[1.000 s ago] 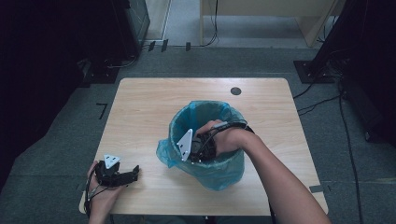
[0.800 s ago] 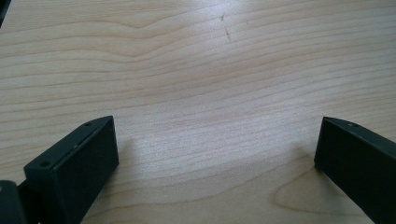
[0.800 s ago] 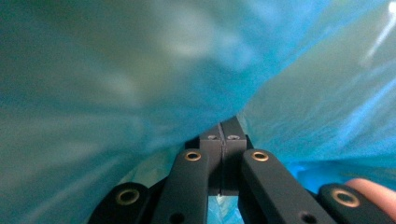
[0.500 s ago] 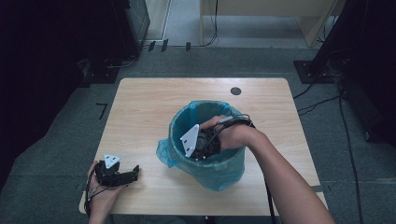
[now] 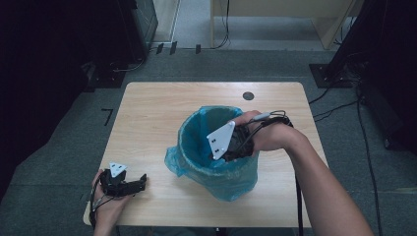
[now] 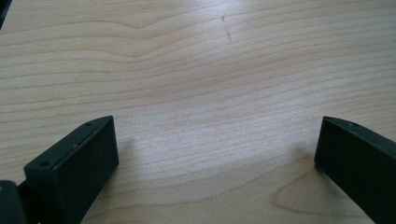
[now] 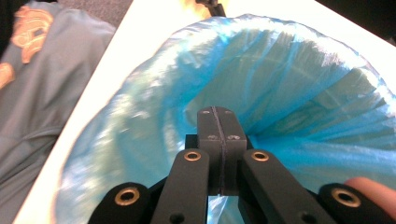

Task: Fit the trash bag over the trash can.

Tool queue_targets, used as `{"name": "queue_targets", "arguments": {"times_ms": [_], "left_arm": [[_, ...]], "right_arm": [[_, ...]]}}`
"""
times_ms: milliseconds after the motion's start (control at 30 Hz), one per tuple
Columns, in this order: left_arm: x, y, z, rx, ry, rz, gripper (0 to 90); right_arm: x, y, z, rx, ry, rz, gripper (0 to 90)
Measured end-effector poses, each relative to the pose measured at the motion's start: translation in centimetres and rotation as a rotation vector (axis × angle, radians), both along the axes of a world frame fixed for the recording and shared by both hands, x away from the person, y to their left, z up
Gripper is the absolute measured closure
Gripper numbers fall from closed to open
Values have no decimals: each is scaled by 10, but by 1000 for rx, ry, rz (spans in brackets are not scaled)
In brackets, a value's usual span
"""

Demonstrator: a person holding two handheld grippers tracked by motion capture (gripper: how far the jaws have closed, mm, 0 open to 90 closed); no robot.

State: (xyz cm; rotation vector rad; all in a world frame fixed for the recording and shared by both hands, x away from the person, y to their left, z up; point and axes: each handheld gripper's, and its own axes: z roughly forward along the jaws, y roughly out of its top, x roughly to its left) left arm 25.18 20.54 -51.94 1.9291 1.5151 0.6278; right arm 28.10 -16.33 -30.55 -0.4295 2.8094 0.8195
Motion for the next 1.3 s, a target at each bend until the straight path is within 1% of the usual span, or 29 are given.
{"name": "queue_targets", "arguments": {"times_ms": [100,200,400,500,600,667,733,867,967,1100,1167,1200,1300], "left_arm": [[0,0,0,0,0,0,0],[0,0,0,0,-1,1,0],[0,0,0,0,0,0,0],[0,0,0,1,0,0,0],[0,0,0,1,0,0,0],[0,0,0,1,0,0,0],[0,0,0,1,0,-1,0],[0,0,0,1,-1,-1,0],[0,0,0,1,-1,0,0],[0,0,0,1,-1,-1,0],[0,0,0,2,-1,-1,0],[0,0,0,1,-1,0,0],[0,0,0,1,-1,0,0]], "right_arm": [[-8,-7,7,-9,11,9,900],[-16,-15,10,-23,13,14,900],[-32,-32,16,-9,17,19,900],[-37,-40,16,-9,16,16,900],[-43,-50,16,6,22,14,900],[-47,-57,14,12,19,15,900],[-50,-64,11,18,29,11,900],[-56,-77,0,0,49,-2,900],[-57,-86,-8,-12,68,-31,900],[-55,-99,-19,-22,96,-75,900],[-55,-104,-25,-18,113,-89,838],[-55,-108,-29,-15,124,-100,792],[-58,-115,-41,-15,128,-124,595]]}}
